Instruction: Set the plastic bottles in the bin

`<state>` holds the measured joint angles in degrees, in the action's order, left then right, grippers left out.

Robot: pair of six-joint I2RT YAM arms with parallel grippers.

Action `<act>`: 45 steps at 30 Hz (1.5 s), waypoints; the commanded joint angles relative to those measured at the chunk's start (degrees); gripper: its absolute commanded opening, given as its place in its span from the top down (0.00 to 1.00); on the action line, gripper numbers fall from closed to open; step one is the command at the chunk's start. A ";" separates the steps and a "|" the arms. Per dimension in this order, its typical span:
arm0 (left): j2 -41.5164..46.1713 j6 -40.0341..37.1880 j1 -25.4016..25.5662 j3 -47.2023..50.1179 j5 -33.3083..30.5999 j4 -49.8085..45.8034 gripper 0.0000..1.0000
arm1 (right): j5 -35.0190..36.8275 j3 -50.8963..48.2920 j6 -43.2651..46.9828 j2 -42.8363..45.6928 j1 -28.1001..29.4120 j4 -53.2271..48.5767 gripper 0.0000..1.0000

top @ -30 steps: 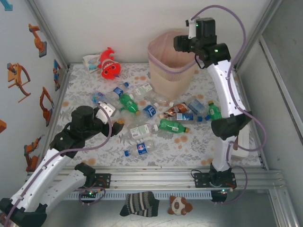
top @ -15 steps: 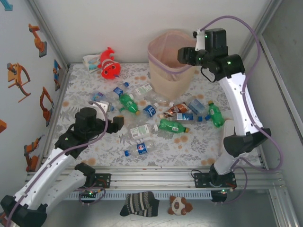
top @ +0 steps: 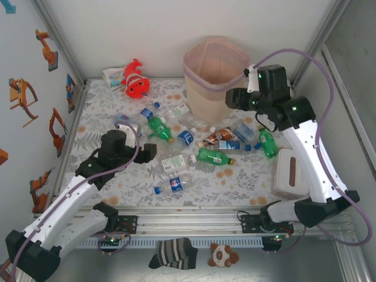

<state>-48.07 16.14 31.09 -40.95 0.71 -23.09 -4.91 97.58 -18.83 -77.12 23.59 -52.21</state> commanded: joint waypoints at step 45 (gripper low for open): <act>-14.82 -1.87 7.54 -6.12 7.97 -5.82 0.23 | -4.63 -33.18 -2.56 -1.14 11.91 4.31 0.46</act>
<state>-63.40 17.28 35.68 -45.01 5.39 -26.46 -8.62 65.34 -23.31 -77.52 35.14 -49.87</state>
